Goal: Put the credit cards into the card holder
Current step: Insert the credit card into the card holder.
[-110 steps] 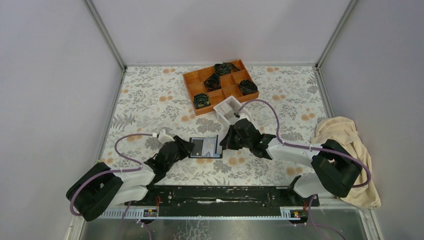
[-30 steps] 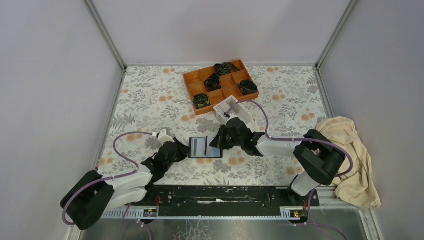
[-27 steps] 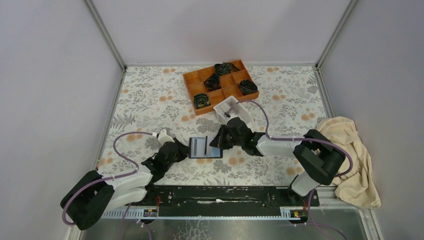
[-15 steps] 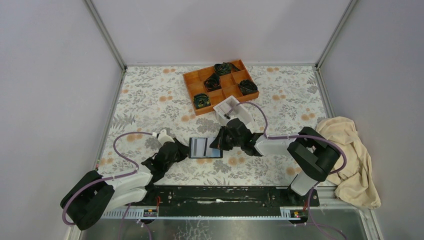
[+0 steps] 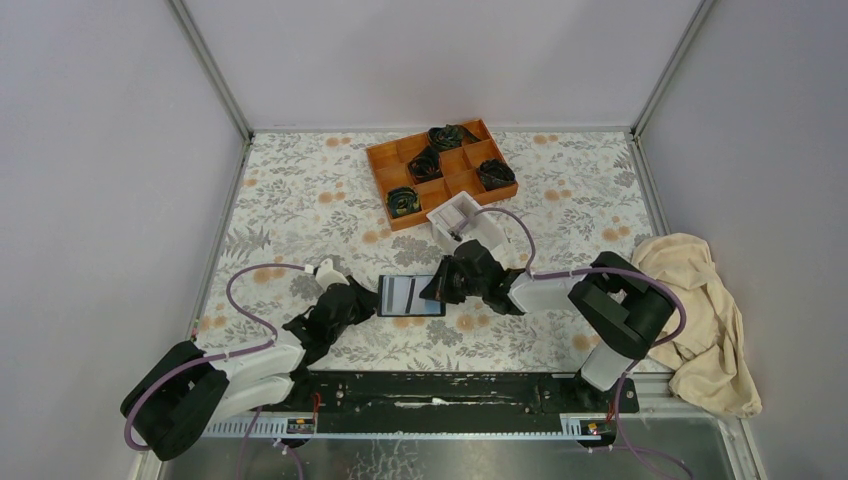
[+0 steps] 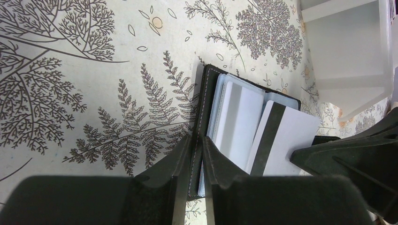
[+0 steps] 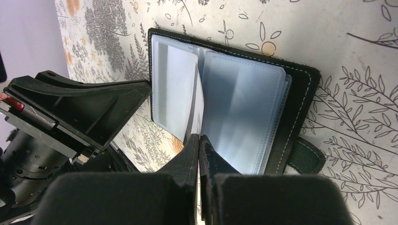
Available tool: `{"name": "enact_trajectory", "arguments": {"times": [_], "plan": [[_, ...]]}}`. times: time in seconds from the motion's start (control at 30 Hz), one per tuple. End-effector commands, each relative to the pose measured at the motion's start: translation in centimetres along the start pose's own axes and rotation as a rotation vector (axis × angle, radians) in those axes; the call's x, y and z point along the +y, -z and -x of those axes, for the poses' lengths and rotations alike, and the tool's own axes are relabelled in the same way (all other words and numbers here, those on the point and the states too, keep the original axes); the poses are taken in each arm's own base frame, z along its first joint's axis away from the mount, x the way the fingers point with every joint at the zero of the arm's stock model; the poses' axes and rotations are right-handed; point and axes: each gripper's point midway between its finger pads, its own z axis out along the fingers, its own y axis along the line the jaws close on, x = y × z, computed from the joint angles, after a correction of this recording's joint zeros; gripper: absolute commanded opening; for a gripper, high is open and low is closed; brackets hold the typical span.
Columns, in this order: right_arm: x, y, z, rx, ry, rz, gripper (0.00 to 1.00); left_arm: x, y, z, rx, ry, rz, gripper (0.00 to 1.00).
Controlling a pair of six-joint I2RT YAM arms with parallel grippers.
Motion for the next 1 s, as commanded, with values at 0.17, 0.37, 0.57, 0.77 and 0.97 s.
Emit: {"name": "enact_trajectory", "arguments": {"times": [0.17, 0.37, 0.57, 0.77, 0.97], "plan": [[-1.4, -0.7, -0.6, 0.006, -0.037, -0.019, 0.00, -1.5, -0.1, 1.4, -0.043, -0.005, -0.032, 0.21], [-1.7, -1.1, -0.9, 0.024, -0.040, -0.021, 0.00, -1.5, -0.1, 1.6, -0.045, -0.014, -0.027, 0.21], [-1.9, -1.5, -1.2, 0.045, -0.035, -0.026, 0.00, -1.6, -0.2, 1.7, -0.048, -0.018, -0.025, 0.21], [-2.1, -1.7, -1.3, 0.062, -0.026, -0.033, 0.00, -1.5, -0.3, 1.6, -0.044, -0.019, -0.021, 0.21], [-2.0, -2.1, -1.2, 0.081, -0.004, -0.047, 0.00, -1.6, -0.5, 1.4, -0.039, -0.017, -0.025, 0.21]]}}
